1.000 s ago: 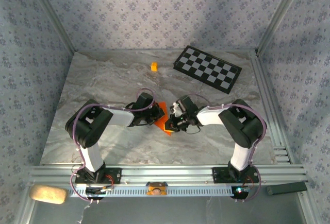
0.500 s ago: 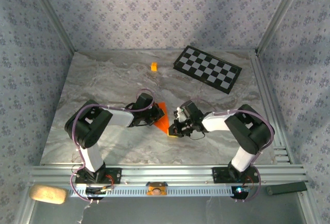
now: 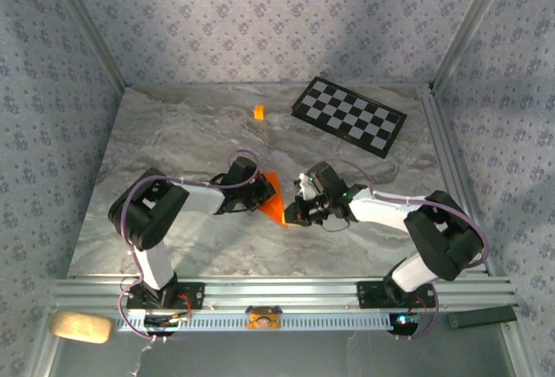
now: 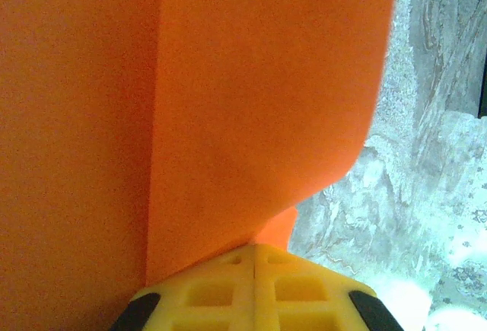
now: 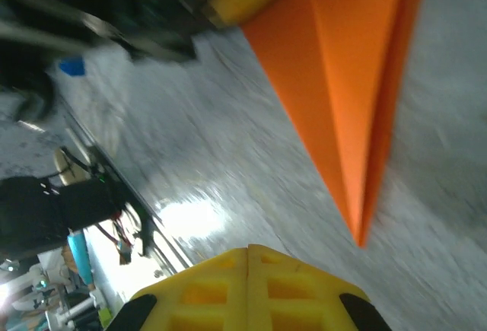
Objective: Fold a paper plane with a square sheet of paper (pick it up from the middle)
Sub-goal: Fourth fold the wing at the center of the table.
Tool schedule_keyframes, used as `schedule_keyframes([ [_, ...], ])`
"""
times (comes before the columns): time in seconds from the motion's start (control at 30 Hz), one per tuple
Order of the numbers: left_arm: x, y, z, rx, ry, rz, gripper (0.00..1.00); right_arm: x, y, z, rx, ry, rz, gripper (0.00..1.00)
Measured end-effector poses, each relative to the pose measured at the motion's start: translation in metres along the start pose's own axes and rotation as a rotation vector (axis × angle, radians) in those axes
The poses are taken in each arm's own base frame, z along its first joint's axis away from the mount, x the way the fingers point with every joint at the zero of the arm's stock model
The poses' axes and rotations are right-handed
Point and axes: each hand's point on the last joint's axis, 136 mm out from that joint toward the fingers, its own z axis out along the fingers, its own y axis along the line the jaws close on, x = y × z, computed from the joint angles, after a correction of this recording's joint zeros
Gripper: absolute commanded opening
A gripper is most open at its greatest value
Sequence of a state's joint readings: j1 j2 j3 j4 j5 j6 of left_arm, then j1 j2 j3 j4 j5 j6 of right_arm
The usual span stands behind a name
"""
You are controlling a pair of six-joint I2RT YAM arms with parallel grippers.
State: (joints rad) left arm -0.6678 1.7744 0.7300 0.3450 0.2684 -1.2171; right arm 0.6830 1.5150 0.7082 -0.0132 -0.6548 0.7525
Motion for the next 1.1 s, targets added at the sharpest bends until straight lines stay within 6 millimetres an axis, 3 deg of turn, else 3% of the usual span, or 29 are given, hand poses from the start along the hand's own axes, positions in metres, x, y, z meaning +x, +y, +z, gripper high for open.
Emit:
schedule_keyframes([
  [0.13,0.000,0.000,0.000,0.000,0.000,0.000,0.05,-0.030,0.008,0.006,-0.012,-0.035,-0.001,0.02],
  [0.27,0.000,0.000,0.000,0.000,0.000,0.000,0.05,-0.041,-0.005,0.023,0.010,-0.023,0.044,0.02],
  [0.7,0.000,0.000,0.000,0.000,0.000,0.000,0.06,-0.038,-0.036,0.044,0.078,0.015,0.108,0.02],
  [1.1,0.001,-0.001,0.000,-0.009,0.012,0.018,0.10,-0.032,-0.046,0.043,0.060,0.009,0.067,0.00],
])
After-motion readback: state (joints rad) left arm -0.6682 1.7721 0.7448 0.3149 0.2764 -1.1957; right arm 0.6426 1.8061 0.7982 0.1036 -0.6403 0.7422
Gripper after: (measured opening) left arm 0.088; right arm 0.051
